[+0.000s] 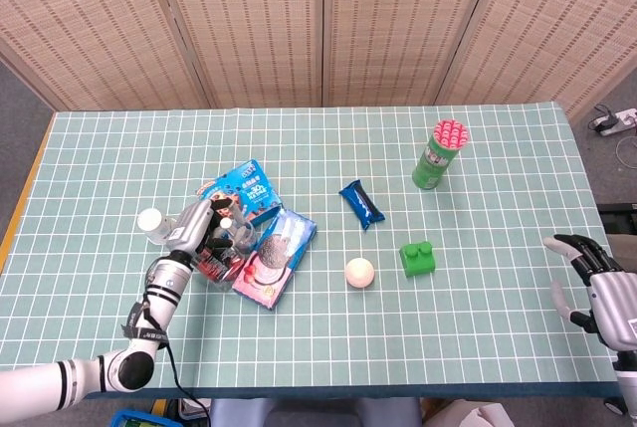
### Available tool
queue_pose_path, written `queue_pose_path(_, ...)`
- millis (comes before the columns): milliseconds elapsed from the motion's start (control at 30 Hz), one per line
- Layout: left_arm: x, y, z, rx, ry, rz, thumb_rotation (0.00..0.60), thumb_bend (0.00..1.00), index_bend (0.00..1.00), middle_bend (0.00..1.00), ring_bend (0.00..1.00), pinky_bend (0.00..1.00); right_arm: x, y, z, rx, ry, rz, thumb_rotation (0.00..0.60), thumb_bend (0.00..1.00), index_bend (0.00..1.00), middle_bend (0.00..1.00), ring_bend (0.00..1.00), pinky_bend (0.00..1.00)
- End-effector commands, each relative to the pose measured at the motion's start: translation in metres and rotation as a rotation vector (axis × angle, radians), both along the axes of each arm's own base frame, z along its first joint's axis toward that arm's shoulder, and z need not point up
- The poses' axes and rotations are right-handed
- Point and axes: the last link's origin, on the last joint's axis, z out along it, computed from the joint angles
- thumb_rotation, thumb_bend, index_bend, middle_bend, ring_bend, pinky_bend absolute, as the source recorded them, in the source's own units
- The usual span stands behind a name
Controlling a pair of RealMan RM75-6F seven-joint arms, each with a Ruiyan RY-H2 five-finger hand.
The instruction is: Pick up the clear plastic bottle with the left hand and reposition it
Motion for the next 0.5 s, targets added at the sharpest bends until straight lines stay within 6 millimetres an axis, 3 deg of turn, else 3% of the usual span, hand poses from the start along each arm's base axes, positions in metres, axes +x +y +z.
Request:
queue_pose_path(33, -0.0007, 0.0005, -0.0043, 0.001, 0.012, -0.009, 0.600, 0.52, 0.67, 1.00, 1.00, 1.00, -0.0002, -0.0001, 0.0001, 0.000, -0.001, -0.001, 0.600, 0.47, 0.23, 0.19, 0.13, 0.35)
queue_pose_path(233, -0.0041, 0.0018, -0.0111, 0.005, 0.018, -0.015, 0.600, 0.49, 0.63, 1.00, 1.00, 1.00, -0.0006, -0.0002, 0.0006, 0.001, -0.003, -0.001, 0.600, 0.47, 0.23, 0.19, 0.13, 0.35)
queue_pose_path(433, -0.0067, 0.0006, -0.0121, 0.004, 0.033, -0.017, 0.600, 0.19, 0.37, 1.00, 1.00, 1.00, -0.0007, -0.0001, 0.0011, 0.001, -0.005, 0.000, 0.600, 0.47, 0.23, 0.19, 0.13, 0.35)
queue_pose_path(500, -0.0076, -0.0003, -0.0119, 0.003, 0.039, -0.017, 0.600, 0.14, 0.32, 1.00, 1.00, 1.00, -0.0005, -0.0001, 0.0009, 0.002, -0.006, 0.001, 0.600, 0.47, 0.23, 0.19, 0.13, 0.35)
